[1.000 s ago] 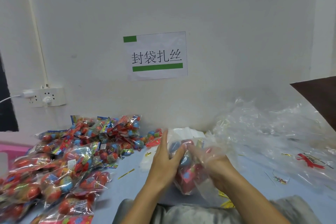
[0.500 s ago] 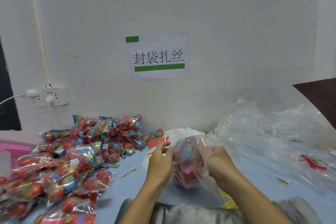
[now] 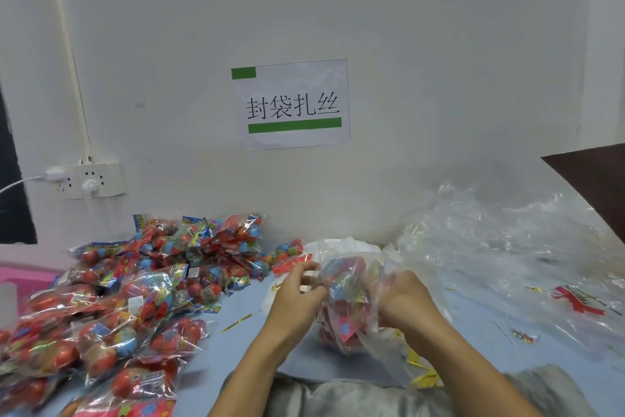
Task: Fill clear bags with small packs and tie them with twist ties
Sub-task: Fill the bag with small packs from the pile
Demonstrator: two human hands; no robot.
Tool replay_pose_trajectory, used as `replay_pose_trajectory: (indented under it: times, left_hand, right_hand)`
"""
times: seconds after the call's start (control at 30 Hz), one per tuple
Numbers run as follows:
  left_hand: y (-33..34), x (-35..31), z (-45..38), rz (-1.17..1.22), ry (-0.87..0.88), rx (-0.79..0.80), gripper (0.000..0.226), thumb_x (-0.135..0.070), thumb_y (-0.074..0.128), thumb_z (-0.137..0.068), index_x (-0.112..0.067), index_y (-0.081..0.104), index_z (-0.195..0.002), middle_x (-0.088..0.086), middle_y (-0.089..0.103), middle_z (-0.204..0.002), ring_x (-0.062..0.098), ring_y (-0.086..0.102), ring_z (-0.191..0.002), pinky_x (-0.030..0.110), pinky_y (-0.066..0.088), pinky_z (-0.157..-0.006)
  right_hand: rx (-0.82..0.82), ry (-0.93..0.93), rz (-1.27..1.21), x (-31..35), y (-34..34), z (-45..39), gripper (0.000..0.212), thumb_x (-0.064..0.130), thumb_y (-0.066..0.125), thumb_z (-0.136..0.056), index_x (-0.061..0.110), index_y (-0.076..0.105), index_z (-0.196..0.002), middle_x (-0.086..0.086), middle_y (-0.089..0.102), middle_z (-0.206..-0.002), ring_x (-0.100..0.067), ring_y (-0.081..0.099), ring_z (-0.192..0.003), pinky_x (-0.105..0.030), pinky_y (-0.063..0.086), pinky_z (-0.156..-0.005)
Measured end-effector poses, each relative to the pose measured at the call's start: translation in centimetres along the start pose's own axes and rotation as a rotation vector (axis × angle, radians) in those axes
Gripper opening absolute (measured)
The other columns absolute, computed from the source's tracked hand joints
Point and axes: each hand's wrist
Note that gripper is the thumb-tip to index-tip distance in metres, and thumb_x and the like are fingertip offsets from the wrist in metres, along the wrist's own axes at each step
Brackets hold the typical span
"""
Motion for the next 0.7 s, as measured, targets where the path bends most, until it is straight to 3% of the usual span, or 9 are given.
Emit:
replay_pose_trajectory:
  times: [0.07, 0.2, 0.27, 0.33, 0.43, 0.53, 0.6, 0.7]
  left_hand:
    - [0.3, 0.17, 0.11, -0.041, 0.033, -0.046, 0.028, -0.013, 0.063, -0.094, -0.025, 0.056, -0.118, 0.003, 0.063, -0.107, 0.012, 0.061, -0.08, 0.019, 0.053, -0.062]
    - [0.62, 0.3, 0.18, -0.084, 0.11, -0.189, 0.027, -0.029, 0.073, -0.089, -0.025, 0.052, -0.106, 0.004, 0.064, -0.098, 0.018, 0.061, -0.071, 0.021, 0.051, -0.058]
    - [0.66, 0.25, 0.17, -0.153, 0.167, -0.229, 0.018, -0.027, 0.073, -0.089, -0.023, 0.056, -0.095, 0.004, 0.063, -0.097, 0.019, 0.061, -0.073, 0.019, 0.049, -0.06]
    - [0.81, 0.2, 0.27, -0.198, 0.213, -0.236, 0.012, -0.021, 0.071, -0.09, -0.021, 0.06, -0.085, 0.001, 0.062, -0.099, 0.017, 0.06, -0.079, 0.019, 0.047, -0.066]
    - [0.77, 0.18, 0.27, -0.241, 0.24, -0.265, 0.016, -0.013, 0.068, -0.09, -0.022, 0.061, -0.08, -0.003, 0.06, -0.098, 0.014, 0.058, -0.09, 0.019, 0.045, -0.074]
    - [0.69, 0.19, 0.15, -0.248, 0.219, -0.277, 0.015, -0.008, 0.064, -0.091, -0.018, 0.061, -0.081, -0.001, 0.06, -0.098, 0.011, 0.058, -0.089, 0.013, 0.043, -0.071]
    - [0.71, 0.21, 0.11, -0.25, 0.215, -0.274, 0.015, -0.007, 0.063, -0.092, -0.017, 0.061, -0.081, 0.001, 0.06, -0.098, 0.011, 0.059, -0.088, 0.014, 0.045, -0.071]
    - [0.86, 0.04, 0.22, -0.216, 0.22, -0.277, 0.013, -0.01, 0.064, -0.092, -0.016, 0.061, -0.081, 0.001, 0.06, -0.098, 0.014, 0.059, -0.088, 0.03, 0.053, -0.076]
  right_hand:
    - [0.033, 0.015, -0.103, 0.08, 0.23, 0.05, 0.022, 0.017, 0.062, -0.094, 0.005, 0.058, -0.075, -0.003, 0.064, -0.049, -0.016, 0.065, -0.041, -0.031, 0.06, -0.05]
    - [0.062, -0.002, -0.173, 0.33, 0.24, 0.42, 0.024, 0.026, 0.067, -0.091, 0.006, 0.061, -0.079, -0.002, 0.07, -0.053, -0.018, 0.07, -0.048, -0.03, 0.057, -0.048]
    - [0.052, -0.007, -0.171, 0.34, 0.22, 0.55, 0.026, 0.028, 0.069, -0.09, 0.008, 0.061, -0.076, -0.004, 0.071, -0.056, -0.02, 0.07, -0.049, -0.033, 0.06, -0.051]
    - [0.036, -0.019, -0.134, 0.36, 0.14, 0.67, 0.021, 0.021, 0.065, -0.091, 0.008, 0.06, -0.075, -0.003, 0.07, -0.053, -0.017, 0.068, -0.046, -0.027, 0.055, -0.047]
    - [-0.01, -0.062, -0.046, 0.21, -0.01, 0.66, 0.018, 0.017, 0.063, -0.09, 0.005, 0.062, -0.077, -0.001, 0.07, -0.053, -0.016, 0.068, -0.047, -0.025, 0.054, -0.047]
    - [-0.12, -0.167, 0.1, 0.21, -0.17, 0.71, 0.011, 0.026, 0.065, -0.089, 0.015, 0.061, -0.089, 0.002, 0.069, -0.07, -0.014, 0.065, -0.063, -0.025, 0.05, -0.056]
    - [-0.148, -0.234, 0.171, 0.26, -0.15, 0.82, 0.024, 0.03, 0.068, -0.088, 0.02, 0.053, -0.104, 0.004, 0.066, -0.082, -0.008, 0.061, -0.072, -0.02, 0.045, -0.059]
    - [-0.138, -0.392, 0.183, 0.15, -0.26, 0.87, 0.039, 0.032, 0.077, -0.083, 0.026, 0.049, -0.109, 0.005, 0.058, -0.1, -0.011, 0.058, -0.091, -0.023, 0.047, -0.075]
Point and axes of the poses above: each hand's wrist, its own z-axis away from the middle knuckle, its own y-axis out of the palm, x = y × z
